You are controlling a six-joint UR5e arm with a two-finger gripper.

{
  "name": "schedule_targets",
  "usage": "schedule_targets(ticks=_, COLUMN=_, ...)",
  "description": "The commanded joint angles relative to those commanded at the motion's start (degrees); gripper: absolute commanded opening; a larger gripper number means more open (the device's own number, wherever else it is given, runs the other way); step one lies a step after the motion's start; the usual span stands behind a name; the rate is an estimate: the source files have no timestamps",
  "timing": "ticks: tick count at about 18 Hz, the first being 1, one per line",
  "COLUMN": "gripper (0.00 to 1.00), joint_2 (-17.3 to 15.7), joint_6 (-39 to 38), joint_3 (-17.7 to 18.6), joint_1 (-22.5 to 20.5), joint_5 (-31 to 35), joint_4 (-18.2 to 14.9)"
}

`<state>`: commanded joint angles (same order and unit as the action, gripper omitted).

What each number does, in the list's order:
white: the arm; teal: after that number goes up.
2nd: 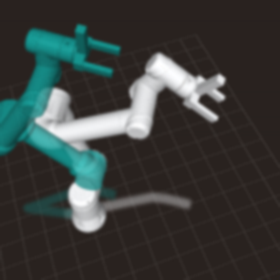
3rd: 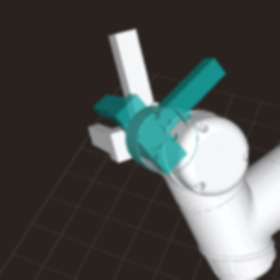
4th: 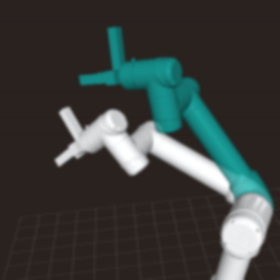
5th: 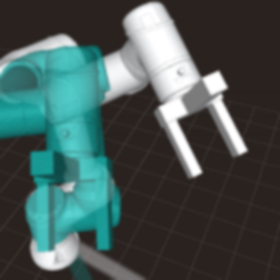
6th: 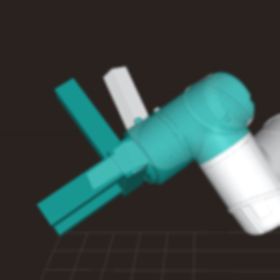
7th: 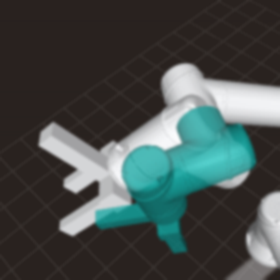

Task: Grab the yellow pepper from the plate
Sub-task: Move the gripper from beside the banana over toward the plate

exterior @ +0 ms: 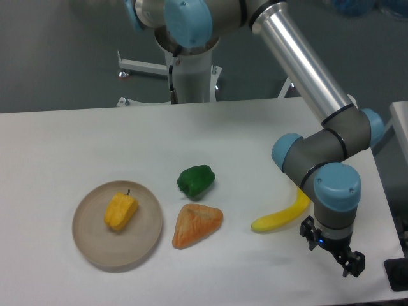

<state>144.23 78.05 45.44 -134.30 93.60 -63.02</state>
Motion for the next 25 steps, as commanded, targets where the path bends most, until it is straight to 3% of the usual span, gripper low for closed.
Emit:
schedule_targets(ticks=9, gripper=1.0, joint_2=-1.93, joint_6=-0.09, joint_3=1.49, joint_1=1.93, joint_5=0.18, joint_4=-0.52)
schedule_targets(ticks=15, gripper=1.0, joint_2=-13.16, joint_6=-1.57, joint_3=14.91, joint_1=2.28, joint_5=0.18, joint_4=-0.88)
schedule_targets(ticks=17, gripper=1.0, joint_2=-17.56, joint_6=-2.46, joint_3=19.67, joint_1=4.21, joint_5=0.09, joint_4=-0.97)
schedule_targets(ticks=21, gripper=1.0, joint_2=-23.1, joint_6=-10.43, joint_3=23.81, joint_1=8.43, joint_5=-0.35, joint_4=-6.14)
schedule_targets(ticks=25, gripper=1.0, joint_2=-26.27, joint_6=-21.6, joint_3=26.53, joint_1=13.52, joint_5=-0.79, joint_4=-13.78)
